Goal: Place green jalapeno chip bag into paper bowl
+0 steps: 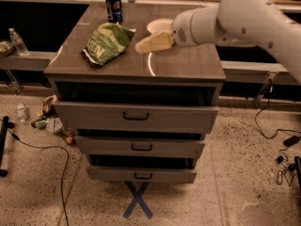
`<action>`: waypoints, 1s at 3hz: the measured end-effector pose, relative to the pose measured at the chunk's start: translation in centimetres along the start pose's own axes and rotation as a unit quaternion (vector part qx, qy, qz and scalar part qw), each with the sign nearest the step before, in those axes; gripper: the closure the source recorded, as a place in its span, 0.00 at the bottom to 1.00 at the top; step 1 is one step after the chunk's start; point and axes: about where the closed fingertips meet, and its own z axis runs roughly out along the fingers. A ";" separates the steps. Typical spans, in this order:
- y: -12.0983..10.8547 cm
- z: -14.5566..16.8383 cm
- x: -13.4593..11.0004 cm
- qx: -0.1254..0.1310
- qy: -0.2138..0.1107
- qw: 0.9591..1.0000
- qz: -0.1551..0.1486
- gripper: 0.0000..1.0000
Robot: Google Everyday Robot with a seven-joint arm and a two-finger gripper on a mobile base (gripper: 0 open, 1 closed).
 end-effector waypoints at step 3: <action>3.0 12.8 -1.0 -0.047 -0.045 0.998 0.004 0.00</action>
Offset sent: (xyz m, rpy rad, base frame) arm 0.0694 0.1023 -0.0551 0.0784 -0.0456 0.0811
